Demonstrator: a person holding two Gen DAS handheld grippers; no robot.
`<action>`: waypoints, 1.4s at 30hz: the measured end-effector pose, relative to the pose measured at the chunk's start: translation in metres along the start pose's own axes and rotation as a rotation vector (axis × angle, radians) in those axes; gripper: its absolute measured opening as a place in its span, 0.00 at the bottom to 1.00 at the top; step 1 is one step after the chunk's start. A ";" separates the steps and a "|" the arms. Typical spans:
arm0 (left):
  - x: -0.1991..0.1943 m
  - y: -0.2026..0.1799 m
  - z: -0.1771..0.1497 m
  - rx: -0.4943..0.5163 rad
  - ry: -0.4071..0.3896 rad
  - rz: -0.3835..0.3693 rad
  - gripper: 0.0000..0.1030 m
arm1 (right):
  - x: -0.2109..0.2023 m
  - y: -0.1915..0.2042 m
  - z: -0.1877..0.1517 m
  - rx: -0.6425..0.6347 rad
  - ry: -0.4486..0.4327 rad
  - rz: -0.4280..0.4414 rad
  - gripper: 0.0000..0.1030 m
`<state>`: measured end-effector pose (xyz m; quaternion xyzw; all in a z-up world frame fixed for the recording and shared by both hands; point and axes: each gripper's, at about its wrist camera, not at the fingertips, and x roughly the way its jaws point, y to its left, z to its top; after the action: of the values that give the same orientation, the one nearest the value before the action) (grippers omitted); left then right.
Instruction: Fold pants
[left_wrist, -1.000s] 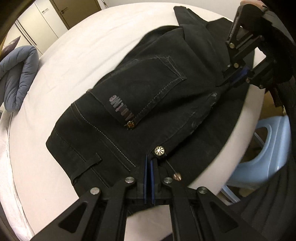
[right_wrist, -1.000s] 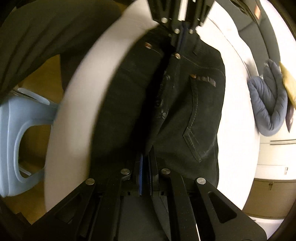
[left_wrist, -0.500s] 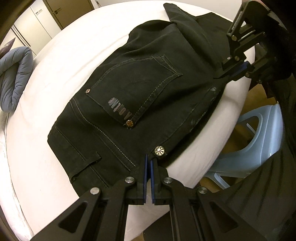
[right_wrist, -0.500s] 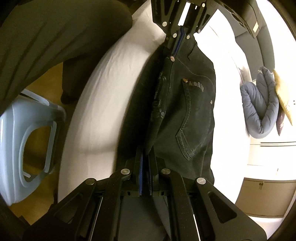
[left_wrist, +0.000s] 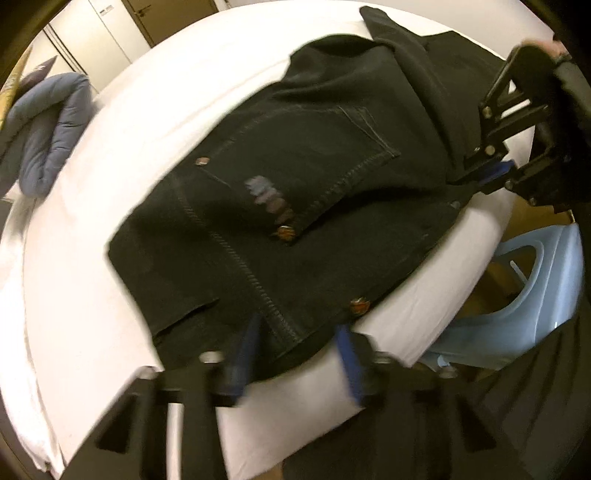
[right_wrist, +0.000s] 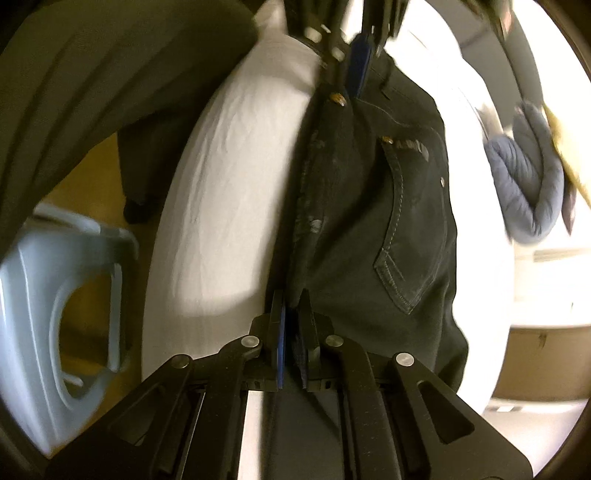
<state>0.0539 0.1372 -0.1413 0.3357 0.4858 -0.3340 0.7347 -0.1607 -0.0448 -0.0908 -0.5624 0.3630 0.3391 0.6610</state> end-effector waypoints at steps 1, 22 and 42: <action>-0.009 0.005 0.001 -0.015 -0.007 -0.003 0.49 | 0.002 -0.002 0.000 0.036 -0.002 0.007 0.06; 0.052 -0.005 0.092 -0.421 -0.088 -0.099 0.53 | -0.017 -0.088 -0.178 1.328 -0.428 0.308 0.58; 0.072 0.007 0.101 -0.522 -0.068 -0.110 0.57 | 0.137 -0.242 -0.502 2.469 -0.552 0.337 0.54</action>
<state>0.1312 0.0465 -0.1770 0.0963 0.5482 -0.2479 0.7929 0.0672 -0.5699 -0.1408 0.5646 0.3534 -0.0376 0.7449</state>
